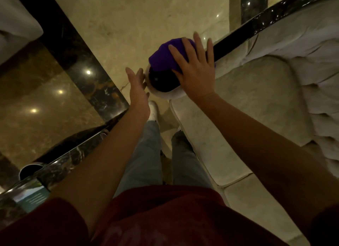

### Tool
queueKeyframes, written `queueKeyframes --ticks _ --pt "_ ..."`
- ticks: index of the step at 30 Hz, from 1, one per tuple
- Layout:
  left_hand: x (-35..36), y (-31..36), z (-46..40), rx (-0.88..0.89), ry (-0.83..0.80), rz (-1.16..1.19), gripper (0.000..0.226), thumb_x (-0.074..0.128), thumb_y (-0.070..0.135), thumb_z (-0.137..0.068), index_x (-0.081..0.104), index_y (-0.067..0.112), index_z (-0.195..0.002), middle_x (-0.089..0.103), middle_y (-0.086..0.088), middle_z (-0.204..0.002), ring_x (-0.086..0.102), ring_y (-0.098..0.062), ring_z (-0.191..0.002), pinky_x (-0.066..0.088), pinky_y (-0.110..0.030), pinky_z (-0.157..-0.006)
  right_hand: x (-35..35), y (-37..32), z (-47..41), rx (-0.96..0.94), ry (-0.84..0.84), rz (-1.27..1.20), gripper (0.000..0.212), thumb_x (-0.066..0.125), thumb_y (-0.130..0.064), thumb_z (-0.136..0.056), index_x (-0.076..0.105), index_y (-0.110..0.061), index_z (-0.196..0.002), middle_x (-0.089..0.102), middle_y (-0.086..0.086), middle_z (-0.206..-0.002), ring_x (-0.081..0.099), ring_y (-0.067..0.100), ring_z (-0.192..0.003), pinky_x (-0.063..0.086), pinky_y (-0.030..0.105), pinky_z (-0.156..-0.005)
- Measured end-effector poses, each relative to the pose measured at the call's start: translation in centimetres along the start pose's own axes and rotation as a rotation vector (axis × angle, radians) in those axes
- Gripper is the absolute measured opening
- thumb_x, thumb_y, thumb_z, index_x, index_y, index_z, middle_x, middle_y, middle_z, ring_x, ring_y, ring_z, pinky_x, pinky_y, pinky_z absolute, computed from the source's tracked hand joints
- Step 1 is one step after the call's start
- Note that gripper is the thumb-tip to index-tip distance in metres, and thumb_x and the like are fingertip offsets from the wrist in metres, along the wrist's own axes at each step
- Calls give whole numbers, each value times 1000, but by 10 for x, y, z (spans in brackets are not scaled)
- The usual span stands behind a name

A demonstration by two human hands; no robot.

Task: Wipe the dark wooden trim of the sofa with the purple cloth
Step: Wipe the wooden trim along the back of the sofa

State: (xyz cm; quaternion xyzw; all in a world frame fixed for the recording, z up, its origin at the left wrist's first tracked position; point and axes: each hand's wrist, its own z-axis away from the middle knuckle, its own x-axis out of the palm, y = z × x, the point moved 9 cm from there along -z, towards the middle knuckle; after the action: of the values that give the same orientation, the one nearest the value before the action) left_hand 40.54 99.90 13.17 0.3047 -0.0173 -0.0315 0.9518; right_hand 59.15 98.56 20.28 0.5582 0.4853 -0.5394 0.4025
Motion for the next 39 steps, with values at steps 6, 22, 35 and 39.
queueKeyframes --ticks 6,22,35,39 --pt "30 -1 -11 1 33 -75 68 21 63 -106 37 22 -158 44 -3 -161 44 -20 -144 36 -25 -99 -23 52 -15 108 12 26 53 51 -46 -103 57 -17 -147 48 15 -159 34 45 -152 22 69 -122" --pt "11 -11 -11 78 -90 -227 57 26 62 -105 32 42 -158 37 7 -164 39 -13 -143 36 -54 -116 -2 -16 6 77 22 -191 50 50 -40 -105 51 -27 -153 48 17 -159 38 42 -150 24 59 -125" --pt "-5 -37 -11 319 -232 -566 62 32 49 -109 11 30 -165 16 7 -172 17 -5 -155 20 -46 -129 11 -44 19 181 103 -350 42 56 -28 -106 59 -21 -147 44 23 -160 34 47 -151 21 61 -126" --pt "-4 -43 -14 307 -251 -576 61 32 50 -108 7 38 -163 14 6 -173 20 -15 -157 26 -53 -126 14 -50 23 142 107 -354 43 58 -29 -104 61 -23 -146 44 24 -159 34 50 -149 25 63 -123"
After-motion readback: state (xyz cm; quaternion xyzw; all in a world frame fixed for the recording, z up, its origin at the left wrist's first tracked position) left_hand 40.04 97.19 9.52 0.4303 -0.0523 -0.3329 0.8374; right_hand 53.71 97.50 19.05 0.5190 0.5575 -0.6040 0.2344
